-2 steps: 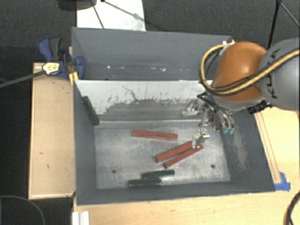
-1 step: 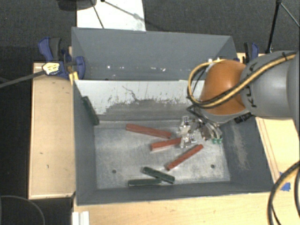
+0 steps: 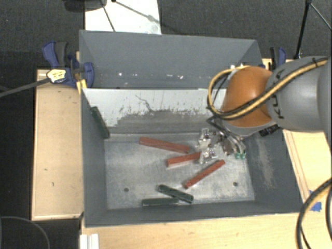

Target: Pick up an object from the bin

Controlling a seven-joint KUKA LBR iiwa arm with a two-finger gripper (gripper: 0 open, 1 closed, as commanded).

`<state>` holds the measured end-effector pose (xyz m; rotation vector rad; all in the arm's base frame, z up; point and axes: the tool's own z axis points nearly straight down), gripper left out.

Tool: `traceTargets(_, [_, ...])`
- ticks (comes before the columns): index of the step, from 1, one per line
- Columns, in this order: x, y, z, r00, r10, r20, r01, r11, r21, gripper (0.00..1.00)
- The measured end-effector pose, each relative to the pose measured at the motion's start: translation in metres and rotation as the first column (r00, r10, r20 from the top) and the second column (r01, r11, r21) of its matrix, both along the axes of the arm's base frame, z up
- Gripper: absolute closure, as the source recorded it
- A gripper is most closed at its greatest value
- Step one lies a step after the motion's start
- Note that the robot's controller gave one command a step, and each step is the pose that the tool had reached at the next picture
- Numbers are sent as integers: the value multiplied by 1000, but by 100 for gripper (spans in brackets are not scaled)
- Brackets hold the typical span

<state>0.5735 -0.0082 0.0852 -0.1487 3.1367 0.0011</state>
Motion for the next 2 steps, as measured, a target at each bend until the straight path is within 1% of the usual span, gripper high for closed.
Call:
traceTargets(1, [-7,-6,33,1000,19,-1,-19,1000,0,100])
traceTargets(2, [18,-16,183,1000,-1,3,1,1000,-1,100])
